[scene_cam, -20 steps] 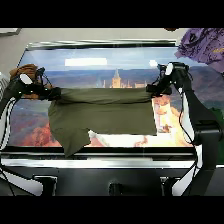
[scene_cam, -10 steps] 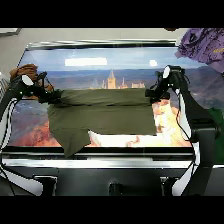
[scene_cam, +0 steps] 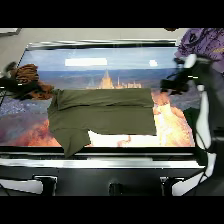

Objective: Fold the clothes and pants, and hang the long-sleeved shirts on hangers.

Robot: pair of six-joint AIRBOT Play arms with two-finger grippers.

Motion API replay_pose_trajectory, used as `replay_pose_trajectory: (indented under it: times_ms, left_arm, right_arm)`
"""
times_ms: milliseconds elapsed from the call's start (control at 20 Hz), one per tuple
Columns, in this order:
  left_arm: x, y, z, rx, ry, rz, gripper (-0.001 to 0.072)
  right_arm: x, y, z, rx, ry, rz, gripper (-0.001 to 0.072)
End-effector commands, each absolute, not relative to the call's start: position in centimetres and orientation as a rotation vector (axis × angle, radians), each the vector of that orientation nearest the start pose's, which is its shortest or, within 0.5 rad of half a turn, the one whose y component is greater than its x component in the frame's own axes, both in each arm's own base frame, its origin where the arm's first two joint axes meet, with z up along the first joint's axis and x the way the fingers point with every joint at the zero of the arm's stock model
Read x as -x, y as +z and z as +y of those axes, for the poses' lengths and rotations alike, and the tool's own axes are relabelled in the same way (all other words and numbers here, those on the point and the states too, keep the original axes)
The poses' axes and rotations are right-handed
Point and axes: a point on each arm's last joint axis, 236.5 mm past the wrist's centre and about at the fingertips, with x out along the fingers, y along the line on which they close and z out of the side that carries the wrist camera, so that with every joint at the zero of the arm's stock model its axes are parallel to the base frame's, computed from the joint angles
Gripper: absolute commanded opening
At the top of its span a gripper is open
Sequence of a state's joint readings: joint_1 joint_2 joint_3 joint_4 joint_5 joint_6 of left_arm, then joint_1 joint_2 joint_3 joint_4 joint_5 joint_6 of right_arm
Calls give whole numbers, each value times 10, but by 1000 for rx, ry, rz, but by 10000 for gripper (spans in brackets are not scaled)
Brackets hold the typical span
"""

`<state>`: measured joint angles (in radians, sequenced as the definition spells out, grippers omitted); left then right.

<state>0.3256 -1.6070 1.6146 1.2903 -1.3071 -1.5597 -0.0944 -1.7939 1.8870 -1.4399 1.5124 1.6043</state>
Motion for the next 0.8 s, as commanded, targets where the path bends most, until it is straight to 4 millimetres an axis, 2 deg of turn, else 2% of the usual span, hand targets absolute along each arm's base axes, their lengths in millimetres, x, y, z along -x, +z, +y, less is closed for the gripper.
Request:
replay_pose_trajectory:
  times_ms: [0,50,100,150,250,350,450,550,750]
  left_arm:
    - [-391,52,136,645,215,1194,710]
    - [-367,43,137,748,234,1165,710]
    - [-344,31,128,832,227,1146,710]
    - [-324,16,113,902,217,1141,710]
    - [-285,-21,72,1007,208,1195,710]
    - [-249,-55,30,1052,181,1302,710]
    - [-220,-82,-2,1070,158,1403,710]
    - [-211,-97,-19,1069,138,1432,710]
    - [-225,-105,-40,1076,98,1383,710]
  right_arm:
    - [-436,41,-42,-387,68,1395,500]
    - [-418,35,-41,-449,96,1403,500]
    - [-399,25,-38,-500,110,1412,500]
    - [-383,15,-34,-528,112,1423,500]
    - [-355,-7,-21,-562,100,1452,498]
    - [-344,-17,-5,-621,125,1460,485]
    - [-341,-18,6,-663,157,1459,485]
    - [-344,-15,10,-679,168,1444,485]
    - [-347,-11,16,-712,190,1433,484]
